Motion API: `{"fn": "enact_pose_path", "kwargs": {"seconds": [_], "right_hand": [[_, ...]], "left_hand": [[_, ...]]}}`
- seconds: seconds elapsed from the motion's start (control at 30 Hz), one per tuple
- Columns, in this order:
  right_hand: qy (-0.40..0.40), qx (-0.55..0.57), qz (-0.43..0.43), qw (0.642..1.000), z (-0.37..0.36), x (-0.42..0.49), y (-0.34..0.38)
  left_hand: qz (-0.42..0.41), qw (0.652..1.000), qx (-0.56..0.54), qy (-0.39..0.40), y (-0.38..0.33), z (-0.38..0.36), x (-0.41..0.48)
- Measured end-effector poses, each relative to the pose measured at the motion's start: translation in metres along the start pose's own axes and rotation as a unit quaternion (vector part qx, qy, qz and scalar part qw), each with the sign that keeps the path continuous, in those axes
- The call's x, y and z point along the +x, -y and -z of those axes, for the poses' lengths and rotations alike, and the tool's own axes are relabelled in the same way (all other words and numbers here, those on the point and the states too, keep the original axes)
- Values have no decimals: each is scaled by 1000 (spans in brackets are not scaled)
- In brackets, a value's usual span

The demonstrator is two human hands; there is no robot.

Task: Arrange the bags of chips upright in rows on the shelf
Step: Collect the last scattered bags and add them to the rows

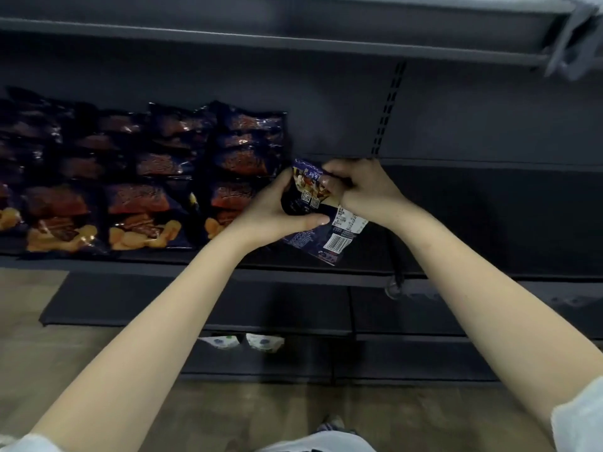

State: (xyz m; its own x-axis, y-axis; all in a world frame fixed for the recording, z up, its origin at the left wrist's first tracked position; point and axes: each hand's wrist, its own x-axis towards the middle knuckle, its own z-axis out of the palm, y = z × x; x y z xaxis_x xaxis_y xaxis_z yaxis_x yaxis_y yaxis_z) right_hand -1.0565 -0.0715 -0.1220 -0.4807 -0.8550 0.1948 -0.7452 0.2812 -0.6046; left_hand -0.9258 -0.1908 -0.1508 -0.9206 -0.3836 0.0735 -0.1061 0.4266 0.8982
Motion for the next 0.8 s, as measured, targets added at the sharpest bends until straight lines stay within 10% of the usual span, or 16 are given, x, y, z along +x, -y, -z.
{"fn": "enact_pose_path", "kwargs": {"seconds": [0.6, 0.8], "right_hand": [[184, 122, 101, 970, -184, 61, 216], [353, 267, -2, 897, -222, 81, 272]], "left_hand": [[125, 963, -23, -239, 99, 196, -188], [157, 945, -150, -245, 128, 258, -247]]}}
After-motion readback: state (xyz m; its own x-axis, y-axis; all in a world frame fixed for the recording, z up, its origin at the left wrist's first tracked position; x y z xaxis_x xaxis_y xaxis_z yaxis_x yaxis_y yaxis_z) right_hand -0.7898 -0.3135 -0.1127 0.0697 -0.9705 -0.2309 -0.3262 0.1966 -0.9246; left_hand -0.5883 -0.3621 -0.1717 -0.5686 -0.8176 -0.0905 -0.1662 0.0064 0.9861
